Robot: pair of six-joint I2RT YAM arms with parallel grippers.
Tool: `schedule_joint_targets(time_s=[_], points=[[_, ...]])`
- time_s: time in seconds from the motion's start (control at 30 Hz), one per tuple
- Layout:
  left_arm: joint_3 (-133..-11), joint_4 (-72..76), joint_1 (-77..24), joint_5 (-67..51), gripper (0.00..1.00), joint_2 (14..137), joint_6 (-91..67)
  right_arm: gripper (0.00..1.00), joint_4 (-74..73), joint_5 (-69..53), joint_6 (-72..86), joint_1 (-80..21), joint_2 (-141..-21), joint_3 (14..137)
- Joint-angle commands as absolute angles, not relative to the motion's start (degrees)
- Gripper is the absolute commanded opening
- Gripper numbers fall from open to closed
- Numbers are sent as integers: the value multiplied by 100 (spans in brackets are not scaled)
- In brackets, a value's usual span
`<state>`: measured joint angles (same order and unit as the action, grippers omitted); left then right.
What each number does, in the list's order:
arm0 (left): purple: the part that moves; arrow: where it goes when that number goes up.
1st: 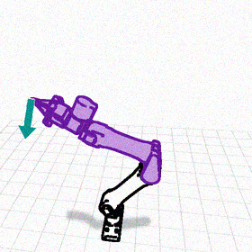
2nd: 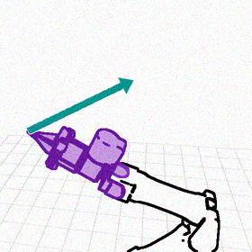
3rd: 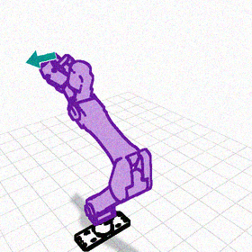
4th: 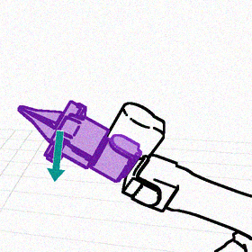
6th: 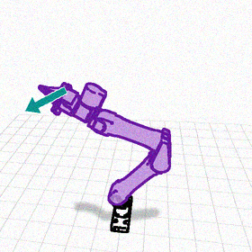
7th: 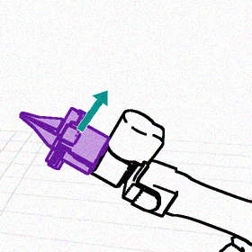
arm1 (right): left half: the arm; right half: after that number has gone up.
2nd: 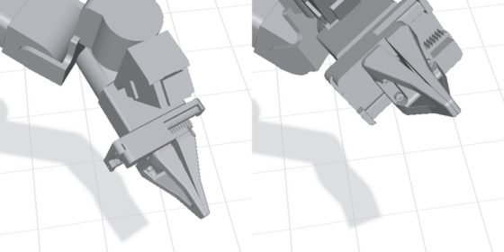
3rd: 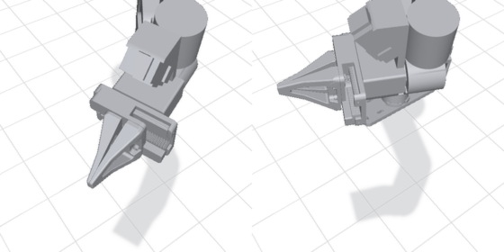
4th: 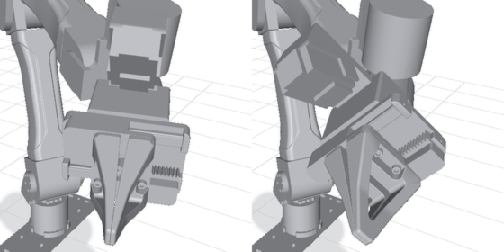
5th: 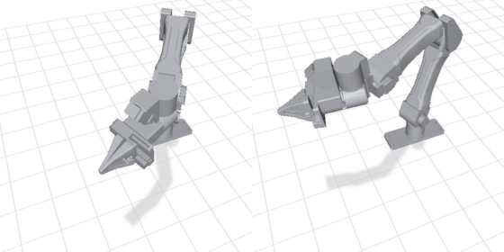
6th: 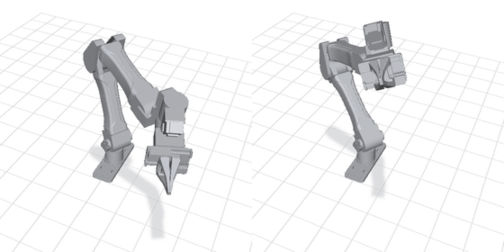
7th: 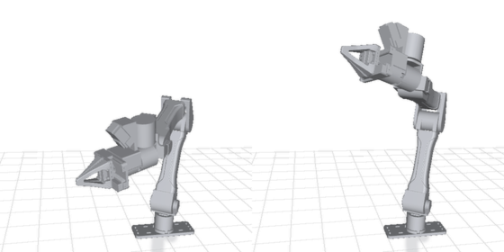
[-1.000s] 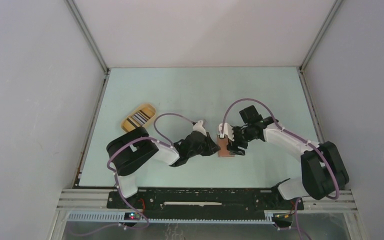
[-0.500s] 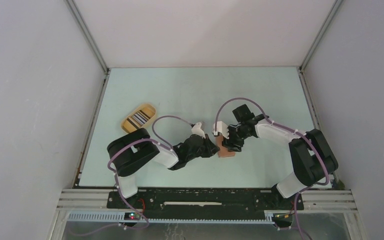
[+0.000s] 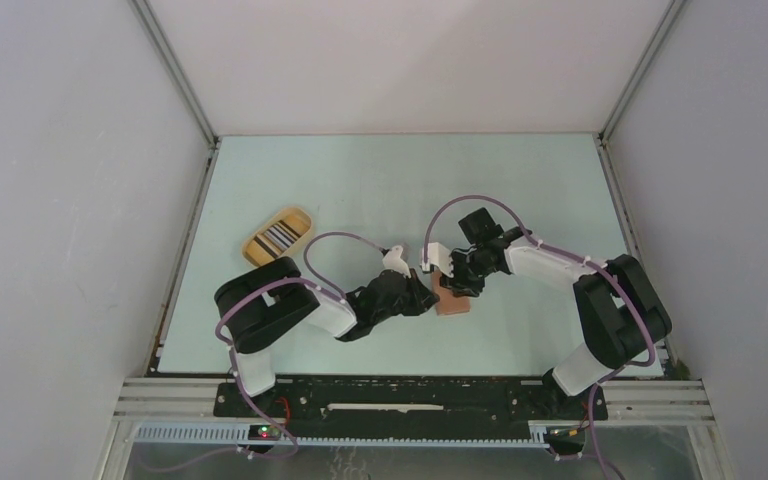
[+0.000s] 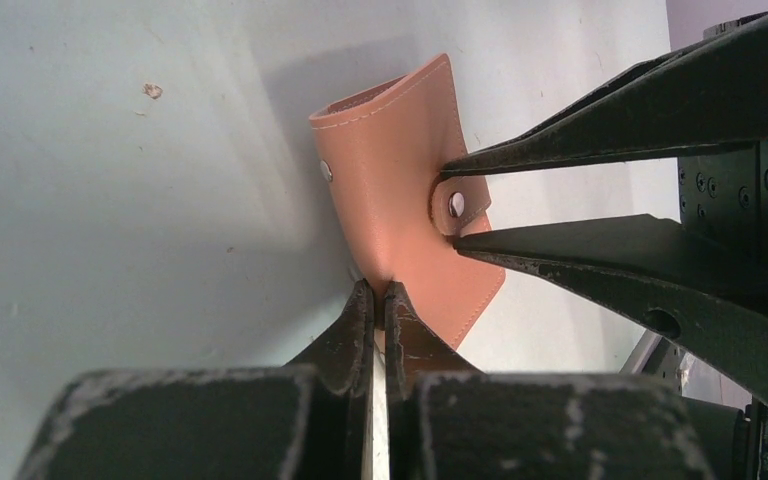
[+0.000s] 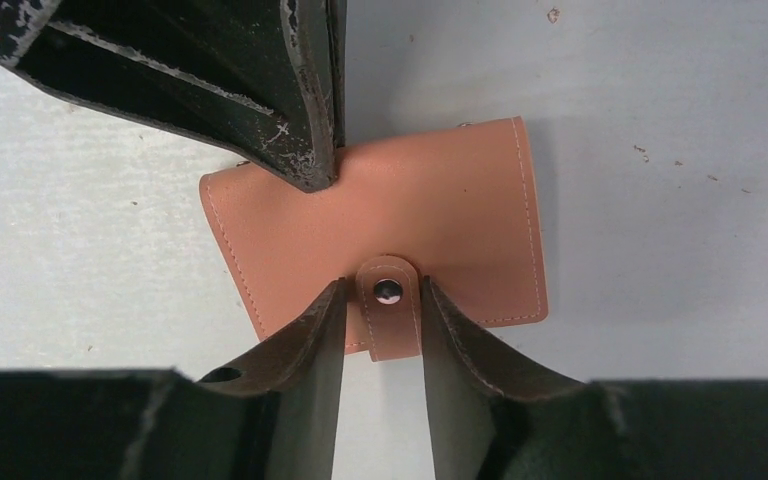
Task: Put the credit cards into the card holder
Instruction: Open the card holder at the center of the board.
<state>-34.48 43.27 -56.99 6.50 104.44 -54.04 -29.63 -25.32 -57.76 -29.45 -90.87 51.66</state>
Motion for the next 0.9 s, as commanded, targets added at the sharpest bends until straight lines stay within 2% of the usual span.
schedule_joint_targets(time_s=[0.0, 0.4, 0.53, 0.67, 0.73, 0.87], points=[[-3307, 4324, -5786, 755, 0, 10336, -5331, 38, -2933, -2398, -5800, -2943, -9256, 5281], [-3112, 4423, -5784, 953, 0, 10271, -5457, 14, -3009, -2627, -5670, -2774, -9117, 5353], [-3073, 4429, -5774, 1031, 0, 10275, -5519, 2, -3128, -2933, -5768, -2694, -9016, 5353], [-3016, 4485, -5775, 1057, 0, 10229, -5536, 3, -3138, -3158, -5648, -2428, -8892, 5357], [-2993, 4506, -5777, 1060, 0, 10205, -5543, 11, -3205, -3222, -5658, -2284, -8871, 5357], [-2962, 4572, -5775, 1049, 0, 10195, -5559, 23, -3298, -3120, -5642, -2007, -8853, 5357]])
